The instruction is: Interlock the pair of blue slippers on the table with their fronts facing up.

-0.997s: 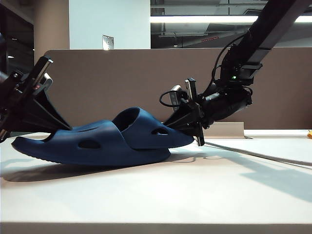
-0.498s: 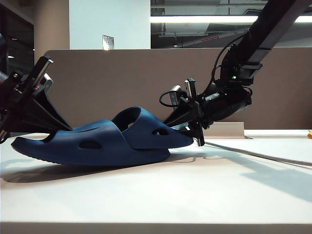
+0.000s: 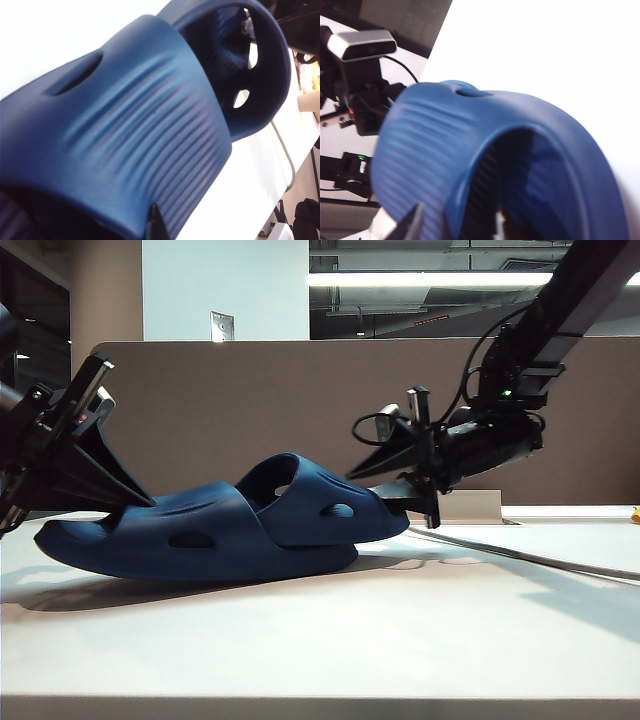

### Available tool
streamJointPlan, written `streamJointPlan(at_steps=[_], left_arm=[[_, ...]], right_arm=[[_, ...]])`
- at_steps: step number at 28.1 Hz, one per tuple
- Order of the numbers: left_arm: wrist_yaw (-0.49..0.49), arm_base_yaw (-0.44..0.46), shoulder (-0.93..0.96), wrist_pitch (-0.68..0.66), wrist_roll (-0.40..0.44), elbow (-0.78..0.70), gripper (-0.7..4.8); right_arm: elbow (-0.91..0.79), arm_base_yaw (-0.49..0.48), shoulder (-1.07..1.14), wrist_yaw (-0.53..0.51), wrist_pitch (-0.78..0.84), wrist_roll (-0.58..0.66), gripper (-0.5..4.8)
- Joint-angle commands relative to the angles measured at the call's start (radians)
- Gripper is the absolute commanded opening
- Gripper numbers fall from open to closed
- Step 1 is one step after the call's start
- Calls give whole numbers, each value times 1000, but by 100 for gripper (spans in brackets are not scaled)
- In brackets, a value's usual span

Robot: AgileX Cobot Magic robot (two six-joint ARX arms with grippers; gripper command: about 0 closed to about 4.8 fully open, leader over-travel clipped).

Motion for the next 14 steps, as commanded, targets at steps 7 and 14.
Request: streamJointPlan(at_steps=[7, 14], left_arm=[[0, -3, 0, 1, 11, 3, -6], [-8, -3, -1, -1, 11, 3, -5]], right_arm=[[2, -19, -14, -16, 8, 3, 290], [15, -51, -25, -15, -2, 2, 301]])
